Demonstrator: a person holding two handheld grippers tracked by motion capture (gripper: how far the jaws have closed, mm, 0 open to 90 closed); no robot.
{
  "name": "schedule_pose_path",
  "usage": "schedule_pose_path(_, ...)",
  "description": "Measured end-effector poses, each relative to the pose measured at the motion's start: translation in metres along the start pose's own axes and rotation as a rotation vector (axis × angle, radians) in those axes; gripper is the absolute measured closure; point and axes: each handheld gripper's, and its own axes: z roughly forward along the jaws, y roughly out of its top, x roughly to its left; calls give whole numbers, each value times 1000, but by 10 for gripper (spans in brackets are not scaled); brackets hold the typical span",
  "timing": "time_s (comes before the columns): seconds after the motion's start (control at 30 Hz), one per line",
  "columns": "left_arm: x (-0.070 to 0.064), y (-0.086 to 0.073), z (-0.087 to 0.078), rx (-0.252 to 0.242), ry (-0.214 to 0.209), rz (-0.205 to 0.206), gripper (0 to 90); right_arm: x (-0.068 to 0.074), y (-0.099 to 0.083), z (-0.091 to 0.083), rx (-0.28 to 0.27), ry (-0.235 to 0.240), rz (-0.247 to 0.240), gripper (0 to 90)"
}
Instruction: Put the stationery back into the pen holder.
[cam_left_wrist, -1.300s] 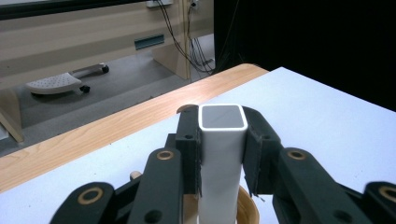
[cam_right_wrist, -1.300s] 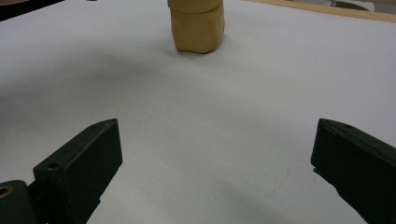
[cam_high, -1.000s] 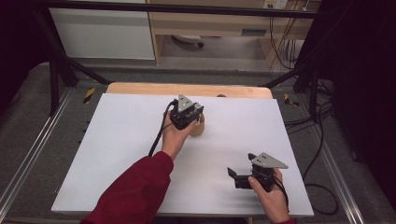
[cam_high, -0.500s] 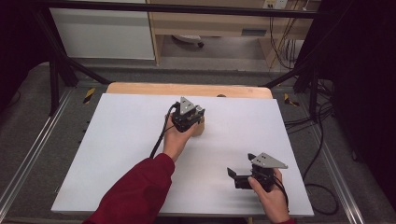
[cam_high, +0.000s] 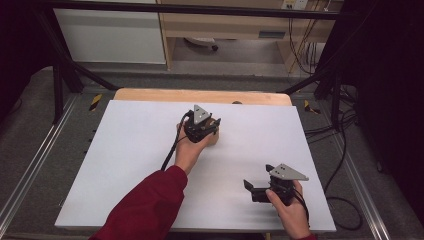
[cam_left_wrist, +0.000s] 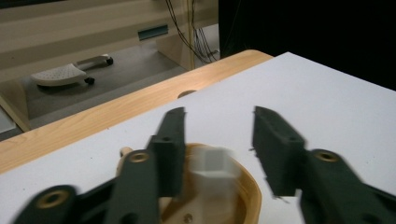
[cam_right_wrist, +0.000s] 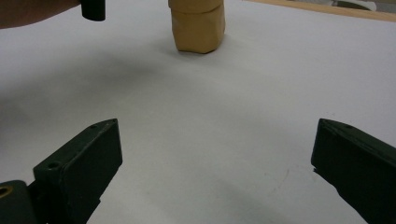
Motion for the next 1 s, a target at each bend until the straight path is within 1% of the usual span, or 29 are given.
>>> schedule_pose_path(0.1, 0, 3, -4, -19, -4, -4, 382, 0, 0, 1, 0, 1, 0, 24)
schedule_pose_path(0.17, 1, 6, -7, -32, -5, -4, 337, 0, 0, 1, 2, 0, -3, 24)
schedule_pose_path(0.3, 4, 10, -11, -54, -8, -22, 263, 1, 0, 1, 3, -1, -3, 24)
schedule_pose_path(0.43, 7, 12, -13, -56, -11, -35, 161, 1, 0, 1, 3, 3, -4, 24)
schedule_pose_path(0.57, 9, 16, -16, -43, -24, -59, 70, 2, 0, 2, 9, 5, -6, 24)
schedule_pose_path(0.7, 12, 23, -22, -41, -24, -62, 51, 2, 0, 3, 9, 6, -9, 23)
schedule_pose_path(0.83, 15, 29, -29, -37, -25, -68, 51, 2, 0, 2, 11, 8, -9, 23)
schedule_pose_path(0.9, 17, 31, -33, -40, -28, -81, 52, 3, 0, 2, 8, 9, -11, 23)
schedule_pose_path(1.0, 21, 33, -39, -27, -26, -83, 53, 3, 0, 3, 10, 9, -12, 23)
